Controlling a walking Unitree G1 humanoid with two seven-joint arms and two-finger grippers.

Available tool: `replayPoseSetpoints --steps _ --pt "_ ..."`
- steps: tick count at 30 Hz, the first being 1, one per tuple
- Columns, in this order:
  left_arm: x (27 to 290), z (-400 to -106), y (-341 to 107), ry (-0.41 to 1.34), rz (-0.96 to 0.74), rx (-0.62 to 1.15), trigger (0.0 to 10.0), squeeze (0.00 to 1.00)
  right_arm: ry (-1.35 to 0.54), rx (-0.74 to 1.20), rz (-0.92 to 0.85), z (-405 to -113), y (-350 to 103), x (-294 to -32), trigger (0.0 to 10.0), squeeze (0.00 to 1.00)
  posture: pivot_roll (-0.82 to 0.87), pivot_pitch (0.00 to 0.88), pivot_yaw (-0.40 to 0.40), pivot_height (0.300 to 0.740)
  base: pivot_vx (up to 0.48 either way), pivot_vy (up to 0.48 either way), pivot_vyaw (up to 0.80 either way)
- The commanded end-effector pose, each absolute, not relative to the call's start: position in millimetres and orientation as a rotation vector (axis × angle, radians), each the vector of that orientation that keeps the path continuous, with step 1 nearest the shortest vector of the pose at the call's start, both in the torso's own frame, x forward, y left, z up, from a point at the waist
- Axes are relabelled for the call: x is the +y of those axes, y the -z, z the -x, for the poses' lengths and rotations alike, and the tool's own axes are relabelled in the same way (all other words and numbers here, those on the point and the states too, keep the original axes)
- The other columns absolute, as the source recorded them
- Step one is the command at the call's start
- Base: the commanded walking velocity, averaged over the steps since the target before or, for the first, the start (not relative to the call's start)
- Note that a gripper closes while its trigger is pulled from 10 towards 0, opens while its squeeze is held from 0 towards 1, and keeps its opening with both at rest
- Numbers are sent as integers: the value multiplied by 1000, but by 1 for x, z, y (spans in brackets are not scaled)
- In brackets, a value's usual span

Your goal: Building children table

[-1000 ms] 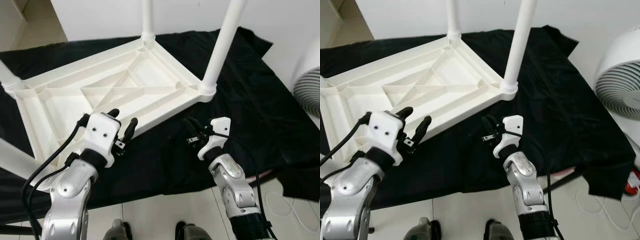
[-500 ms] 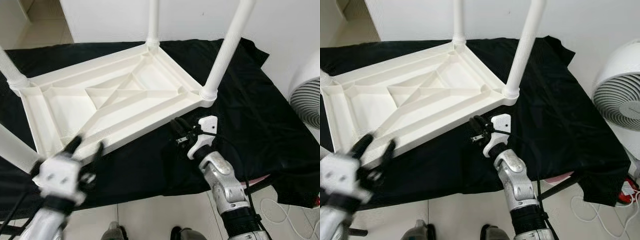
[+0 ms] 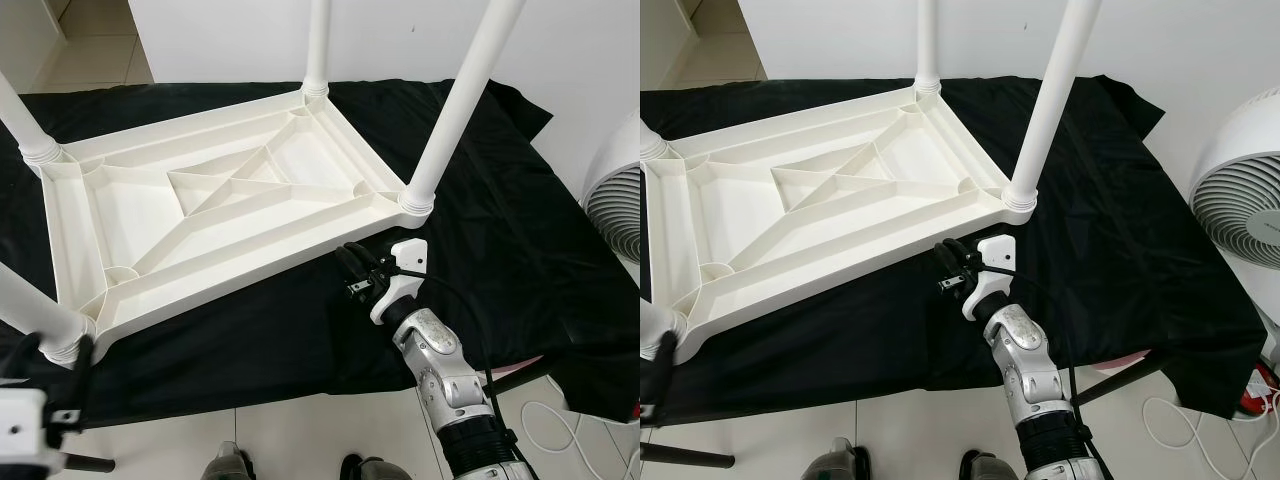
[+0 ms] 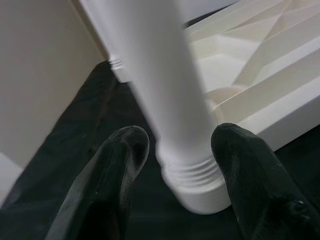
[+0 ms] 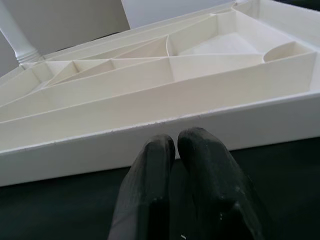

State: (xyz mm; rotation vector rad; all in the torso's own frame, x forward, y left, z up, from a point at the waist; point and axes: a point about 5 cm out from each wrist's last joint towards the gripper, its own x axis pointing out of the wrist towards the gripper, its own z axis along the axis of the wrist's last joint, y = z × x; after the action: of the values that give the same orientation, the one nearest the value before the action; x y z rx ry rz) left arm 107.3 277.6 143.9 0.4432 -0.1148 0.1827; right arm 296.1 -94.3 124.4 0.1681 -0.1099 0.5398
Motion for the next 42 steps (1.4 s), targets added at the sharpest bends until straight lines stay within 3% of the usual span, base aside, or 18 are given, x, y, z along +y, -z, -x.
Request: replayPoseSetpoints --steps 1,11,17,24,29,30,31,34,39,42 --pt "296 -95 -146 -411 -460 -150 10000 0 -541 -102 -160 -295 -120 -95 10000 0 205 140 25 740 0 0 0" --pt "324 -83 -136 -464 -500 -101 10000 0 -523 -107 -161 -295 -119 -97 10000 0 201 139 34 740 0 0 0" --pt "344 -116 -138 -512 -504 -158 10000 0 -511 -115 -169 -296 -119 -95 10000 0 189 138 41 740 0 0 0" --pt "343 -147 -143 -494 -417 -222 10000 0 -489 -124 -168 -296 -120 -98 10000 0 158 138 52 740 0 0 0" --pt "329 -184 -157 -357 -320 -300 10000 0 -463 -127 -163 -295 -120 -103 10000 0 130 143 60 740 0 0 0" --pt "323 -194 -159 -293 -289 -302 10000 0 -459 -128 -162 -295 -120 -104 10000 0 130 143 60 740 0 0 0" --pt "306 -205 -161 -121 -212 -297 10000 0 -454 -128 -158 -294 -119 -106 10000 0 117 144 66 740 0 0 0" --pt "306 -205 -161 -121 -212 -297 10000 0 -454 -128 -158 -294 -119 -106 10000 0 117 144 66 740 0 0 0" --pt "281 -209 -156 202 -257 -223 10000 0 -436 -126 -146 -294 -119 -111 10000 0 105 147 65 740 0 0 0" --pt "277 -209 -155 257 -249 -203 10000 0 -428 -125 -144 -296 -119 -112 10000 0 105 147 65 740 0 0 0"
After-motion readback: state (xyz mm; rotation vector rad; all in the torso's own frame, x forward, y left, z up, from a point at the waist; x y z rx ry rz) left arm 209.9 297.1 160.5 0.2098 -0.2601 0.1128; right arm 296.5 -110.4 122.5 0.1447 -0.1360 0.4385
